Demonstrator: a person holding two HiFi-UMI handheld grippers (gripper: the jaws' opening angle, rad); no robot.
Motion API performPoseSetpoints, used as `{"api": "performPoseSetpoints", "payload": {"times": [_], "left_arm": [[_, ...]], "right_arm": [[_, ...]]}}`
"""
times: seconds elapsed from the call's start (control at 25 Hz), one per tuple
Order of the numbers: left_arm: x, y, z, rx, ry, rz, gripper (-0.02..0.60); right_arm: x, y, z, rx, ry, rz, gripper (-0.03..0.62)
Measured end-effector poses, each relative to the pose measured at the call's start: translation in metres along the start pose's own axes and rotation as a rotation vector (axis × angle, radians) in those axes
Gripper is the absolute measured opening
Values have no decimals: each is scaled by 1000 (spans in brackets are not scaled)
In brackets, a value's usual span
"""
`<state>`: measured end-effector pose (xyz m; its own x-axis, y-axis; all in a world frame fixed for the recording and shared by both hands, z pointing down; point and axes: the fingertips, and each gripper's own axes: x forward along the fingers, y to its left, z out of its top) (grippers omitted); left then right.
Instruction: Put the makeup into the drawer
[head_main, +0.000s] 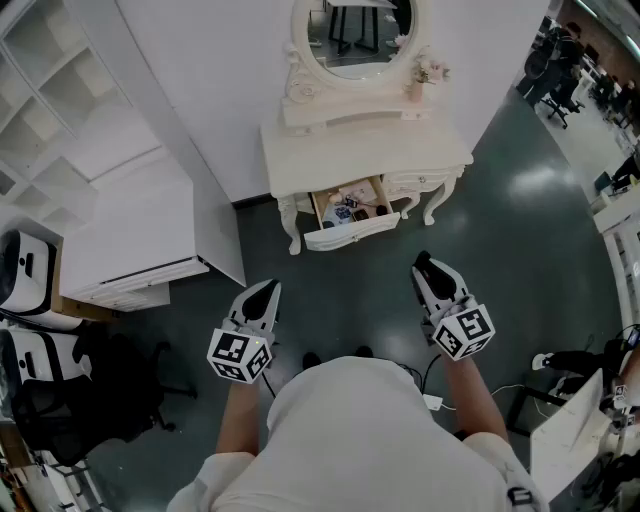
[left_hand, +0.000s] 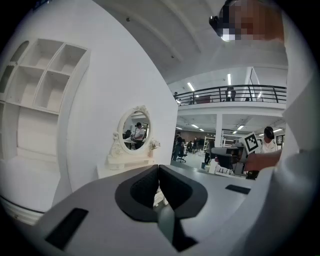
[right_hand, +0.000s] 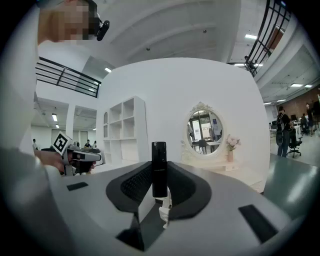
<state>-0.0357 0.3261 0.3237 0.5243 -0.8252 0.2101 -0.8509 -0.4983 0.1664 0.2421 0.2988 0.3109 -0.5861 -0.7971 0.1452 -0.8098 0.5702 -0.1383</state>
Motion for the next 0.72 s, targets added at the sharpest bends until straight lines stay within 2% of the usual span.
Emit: {"api": "performPoseSetpoints", "payload": {"times": [0.72], "left_arm": [[16, 2, 2, -4, 1, 20, 17]], "right_arm": [[10, -14, 1, 26, -1, 34, 104]]}}
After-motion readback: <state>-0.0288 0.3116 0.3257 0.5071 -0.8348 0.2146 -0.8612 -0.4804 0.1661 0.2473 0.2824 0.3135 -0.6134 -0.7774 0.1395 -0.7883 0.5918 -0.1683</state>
